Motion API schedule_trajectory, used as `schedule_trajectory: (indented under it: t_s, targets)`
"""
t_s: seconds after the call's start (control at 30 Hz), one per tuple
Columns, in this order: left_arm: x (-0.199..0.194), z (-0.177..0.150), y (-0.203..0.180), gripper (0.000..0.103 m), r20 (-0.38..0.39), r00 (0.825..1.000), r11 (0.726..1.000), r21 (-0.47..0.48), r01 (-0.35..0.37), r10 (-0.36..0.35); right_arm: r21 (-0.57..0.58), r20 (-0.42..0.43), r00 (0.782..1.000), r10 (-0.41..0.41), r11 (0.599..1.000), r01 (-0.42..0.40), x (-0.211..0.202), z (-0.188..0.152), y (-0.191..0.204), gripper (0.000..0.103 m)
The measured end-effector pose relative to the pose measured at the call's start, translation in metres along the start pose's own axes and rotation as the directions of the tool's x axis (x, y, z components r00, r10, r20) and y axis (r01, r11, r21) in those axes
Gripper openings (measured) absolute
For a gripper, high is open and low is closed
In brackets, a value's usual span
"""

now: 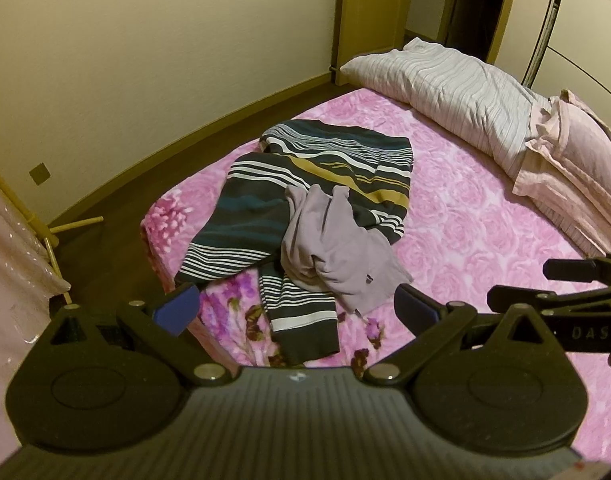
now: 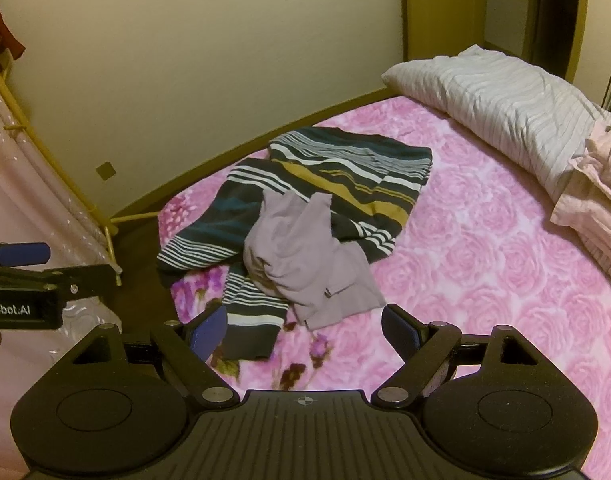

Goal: Fold clothes
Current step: 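Move both grippers toward the grey top on the striped garment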

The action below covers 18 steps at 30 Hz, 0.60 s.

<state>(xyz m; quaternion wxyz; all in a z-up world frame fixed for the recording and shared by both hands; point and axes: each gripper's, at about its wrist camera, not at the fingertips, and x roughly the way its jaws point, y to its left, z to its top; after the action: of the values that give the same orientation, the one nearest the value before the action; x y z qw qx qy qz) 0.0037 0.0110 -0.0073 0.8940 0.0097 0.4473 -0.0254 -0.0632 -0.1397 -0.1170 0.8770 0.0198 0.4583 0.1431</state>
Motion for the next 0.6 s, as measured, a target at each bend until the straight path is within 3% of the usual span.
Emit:
schedule_trajectory:
  t_s: [0.23, 0.47, 0.6]
  targets:
    - [0.021, -0.004, -0.006, 0.102, -0.045, 0.999, 1.000, -0.029, 0.006, -0.008, -0.002, -0.014, 1.000, -0.006, 1.000, 0.006, 0.000, -0.010, -0.024, 0.082]
    - [0.045, -0.001, -0.008, 0.102, -0.040, 0.999, 1.000, -0.008, 0.016, -0.017, -0.022, -0.016, 1.000, -0.003, 1.000, 0.003, 0.010, -0.017, -0.046, 0.082]
    - [0.074, 0.012, 0.000, 0.102, -0.030, 0.999, 0.998, 0.055, 0.023, -0.022, -0.058, -0.024, 1.000, 0.020, 0.998, -0.021, 0.031, -0.012, -0.044, 0.082]
